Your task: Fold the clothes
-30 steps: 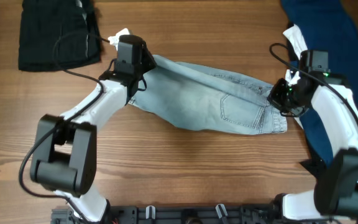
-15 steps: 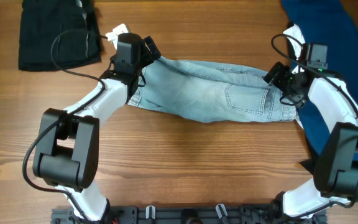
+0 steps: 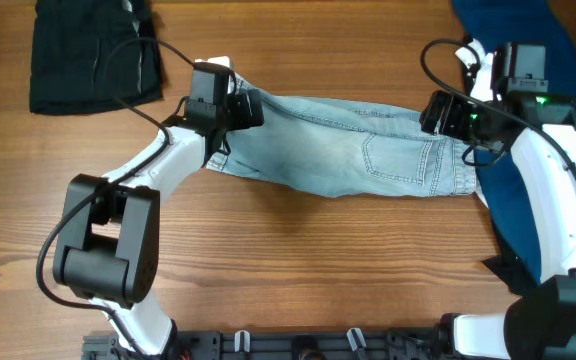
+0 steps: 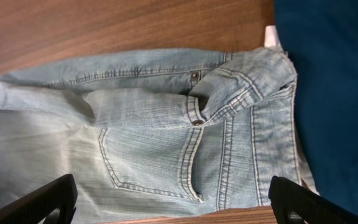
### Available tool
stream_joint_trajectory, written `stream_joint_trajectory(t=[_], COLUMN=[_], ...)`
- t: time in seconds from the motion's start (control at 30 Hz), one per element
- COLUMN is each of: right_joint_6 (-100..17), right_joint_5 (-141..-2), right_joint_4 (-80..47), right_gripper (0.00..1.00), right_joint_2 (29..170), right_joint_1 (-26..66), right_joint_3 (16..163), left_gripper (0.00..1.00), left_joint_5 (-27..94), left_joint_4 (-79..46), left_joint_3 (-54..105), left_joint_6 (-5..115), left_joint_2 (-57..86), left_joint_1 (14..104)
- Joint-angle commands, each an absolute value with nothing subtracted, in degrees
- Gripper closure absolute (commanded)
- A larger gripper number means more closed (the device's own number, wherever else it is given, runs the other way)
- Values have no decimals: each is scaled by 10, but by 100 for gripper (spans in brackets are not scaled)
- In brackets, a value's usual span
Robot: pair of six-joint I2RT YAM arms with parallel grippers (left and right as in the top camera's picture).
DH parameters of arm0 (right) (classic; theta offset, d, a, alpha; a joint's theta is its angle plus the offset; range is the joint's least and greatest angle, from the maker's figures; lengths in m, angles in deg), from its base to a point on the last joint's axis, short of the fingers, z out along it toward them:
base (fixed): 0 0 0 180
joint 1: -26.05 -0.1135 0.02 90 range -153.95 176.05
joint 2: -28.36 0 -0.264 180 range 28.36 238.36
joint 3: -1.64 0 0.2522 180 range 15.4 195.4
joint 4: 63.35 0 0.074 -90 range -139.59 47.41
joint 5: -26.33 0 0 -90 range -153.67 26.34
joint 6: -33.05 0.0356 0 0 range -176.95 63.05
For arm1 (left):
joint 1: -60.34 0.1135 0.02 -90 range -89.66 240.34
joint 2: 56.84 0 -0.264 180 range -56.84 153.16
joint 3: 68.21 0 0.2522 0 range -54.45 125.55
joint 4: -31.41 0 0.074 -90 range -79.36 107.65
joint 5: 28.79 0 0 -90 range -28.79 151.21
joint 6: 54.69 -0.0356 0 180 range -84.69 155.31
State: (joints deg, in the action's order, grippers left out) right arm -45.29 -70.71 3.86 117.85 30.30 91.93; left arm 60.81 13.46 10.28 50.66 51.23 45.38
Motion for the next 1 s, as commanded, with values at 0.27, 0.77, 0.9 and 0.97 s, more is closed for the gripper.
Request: stream_joint_trajectory(t=[0.27, 0.77, 0.9, 0.97], right_joint_6=[-450, -430, -430, -430], right_joint_5=[-743, -743, -756, -762], right_joint_4=[34, -14, -35, -42], right_gripper=[0, 0, 0, 0], right_joint_2=[1259, 1259, 1264, 1278], right_joint_1=[301, 301, 300, 295], right_joint_3=[918, 918, 918, 918], left_gripper=[0, 0, 0, 0], left_joint_5=[554, 694, 696, 692], left_joint_4=[53, -118, -207, -255], left_joint_3=[107, 107, 107, 107], left_joint_6=[382, 495, 584, 583], left_joint_2=[548, 632, 632, 632], left_joint_1=[447, 448, 525, 584])
